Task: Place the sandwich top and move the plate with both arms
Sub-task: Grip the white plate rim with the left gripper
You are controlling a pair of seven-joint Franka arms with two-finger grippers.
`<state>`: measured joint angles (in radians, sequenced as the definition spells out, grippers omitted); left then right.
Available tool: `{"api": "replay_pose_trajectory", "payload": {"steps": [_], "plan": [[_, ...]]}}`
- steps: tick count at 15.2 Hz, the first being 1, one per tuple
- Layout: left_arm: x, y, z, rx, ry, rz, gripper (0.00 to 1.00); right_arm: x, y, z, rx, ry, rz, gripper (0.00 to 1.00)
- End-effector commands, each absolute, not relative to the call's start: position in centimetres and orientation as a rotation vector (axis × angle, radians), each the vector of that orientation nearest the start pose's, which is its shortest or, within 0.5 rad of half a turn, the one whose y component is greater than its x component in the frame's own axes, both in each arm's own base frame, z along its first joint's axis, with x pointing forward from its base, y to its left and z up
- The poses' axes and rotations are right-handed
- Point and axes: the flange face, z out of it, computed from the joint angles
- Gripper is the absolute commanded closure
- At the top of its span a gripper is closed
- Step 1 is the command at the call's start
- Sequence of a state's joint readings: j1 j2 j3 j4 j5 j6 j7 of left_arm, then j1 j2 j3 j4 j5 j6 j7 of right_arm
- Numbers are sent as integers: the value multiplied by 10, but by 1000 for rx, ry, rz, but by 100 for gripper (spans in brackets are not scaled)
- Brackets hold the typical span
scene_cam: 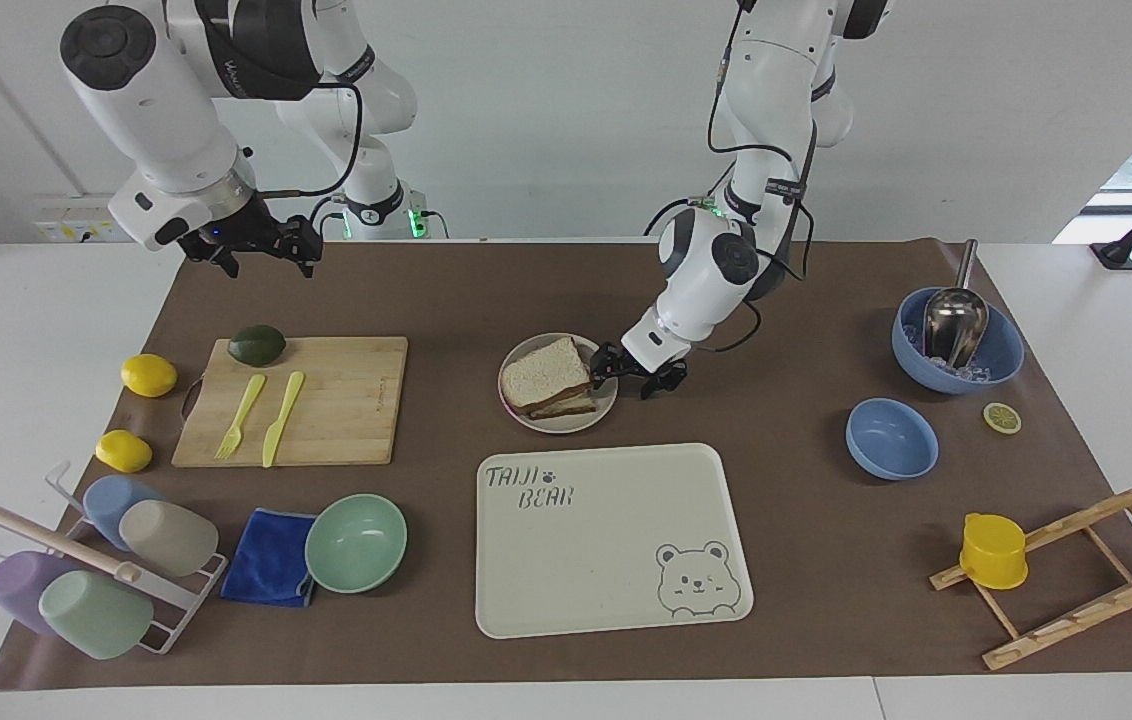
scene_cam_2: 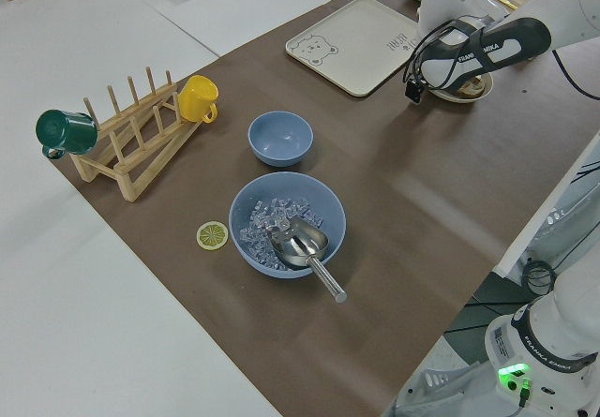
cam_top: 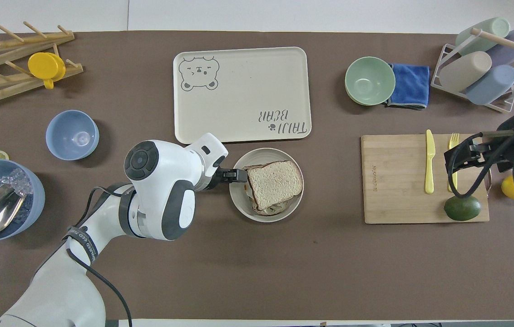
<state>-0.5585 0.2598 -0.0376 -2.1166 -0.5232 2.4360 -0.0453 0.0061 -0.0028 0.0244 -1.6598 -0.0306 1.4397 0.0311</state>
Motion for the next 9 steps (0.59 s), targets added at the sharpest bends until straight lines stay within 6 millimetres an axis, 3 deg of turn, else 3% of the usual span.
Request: {"api": "replay_pose_trajectory", "payload": {"steps": [1,3,5,9], "plan": [[475,-325,306,-3486,360,184,10,527,0,576,-3144,-12,332,0],[475,-325,307,-3488,347,181,14,536,-1,577,-3150,-15,260,0],[475,-325,307,-3489,343,176,24,538,-7,577,-3149,0,264,0],[468,-327,302,-3487,278,169,61,536,-14,577,-3141,17,276,0]]}}
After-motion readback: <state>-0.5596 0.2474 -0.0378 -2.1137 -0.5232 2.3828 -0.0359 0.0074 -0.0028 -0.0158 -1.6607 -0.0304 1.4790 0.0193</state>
